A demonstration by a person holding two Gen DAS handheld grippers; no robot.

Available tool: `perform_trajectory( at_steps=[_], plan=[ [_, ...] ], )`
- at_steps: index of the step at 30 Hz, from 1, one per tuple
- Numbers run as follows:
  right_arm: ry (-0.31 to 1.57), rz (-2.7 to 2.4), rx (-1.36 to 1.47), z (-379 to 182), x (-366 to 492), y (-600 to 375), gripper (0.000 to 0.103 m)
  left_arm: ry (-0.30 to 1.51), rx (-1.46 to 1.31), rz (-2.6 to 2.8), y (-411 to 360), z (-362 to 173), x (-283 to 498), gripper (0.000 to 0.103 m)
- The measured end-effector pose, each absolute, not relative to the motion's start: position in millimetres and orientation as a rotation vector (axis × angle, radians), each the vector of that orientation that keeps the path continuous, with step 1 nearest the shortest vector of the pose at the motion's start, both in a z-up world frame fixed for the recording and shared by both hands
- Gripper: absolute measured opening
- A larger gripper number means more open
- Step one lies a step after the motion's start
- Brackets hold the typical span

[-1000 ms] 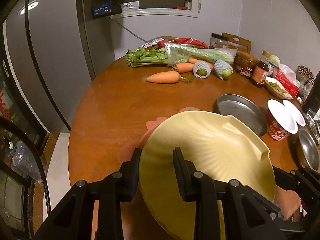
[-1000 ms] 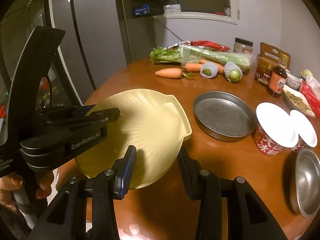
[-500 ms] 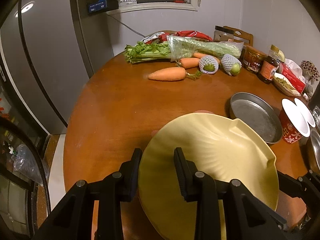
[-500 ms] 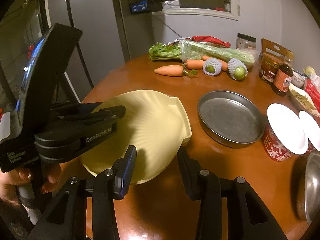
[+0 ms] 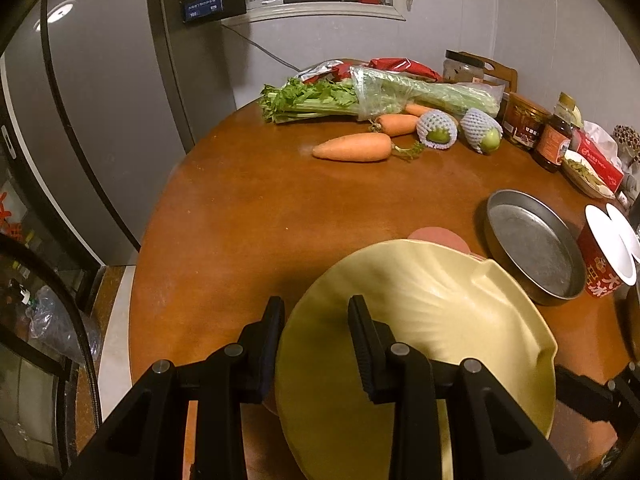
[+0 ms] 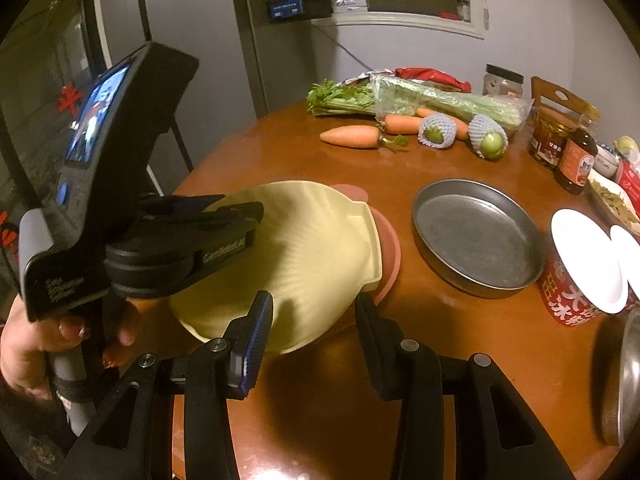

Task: Organize plates and bowls
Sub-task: 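Lower the cream plate onto the pink plate and open the left gripper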

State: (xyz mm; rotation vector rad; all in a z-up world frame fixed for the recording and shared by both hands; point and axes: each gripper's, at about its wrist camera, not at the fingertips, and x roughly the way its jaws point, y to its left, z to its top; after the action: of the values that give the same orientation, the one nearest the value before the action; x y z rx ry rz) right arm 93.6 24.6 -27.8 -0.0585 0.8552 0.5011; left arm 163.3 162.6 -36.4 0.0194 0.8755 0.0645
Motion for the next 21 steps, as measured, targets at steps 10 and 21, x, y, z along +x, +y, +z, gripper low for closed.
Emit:
perform_trajectory(
  at_steps=[10,21],
  plan=[
    [0.838,0.533,-0.061,-26.2,90.8,25.9,0.046,0.853,0.004,0.068,166.4,-33.1,160.3,0.034],
    [0.844,0.531,-0.047,-26.1,93.7,20.4,0.046,0.841,0.02,0.087,164.4,-26.8,158.8,0.043]
  ],
)
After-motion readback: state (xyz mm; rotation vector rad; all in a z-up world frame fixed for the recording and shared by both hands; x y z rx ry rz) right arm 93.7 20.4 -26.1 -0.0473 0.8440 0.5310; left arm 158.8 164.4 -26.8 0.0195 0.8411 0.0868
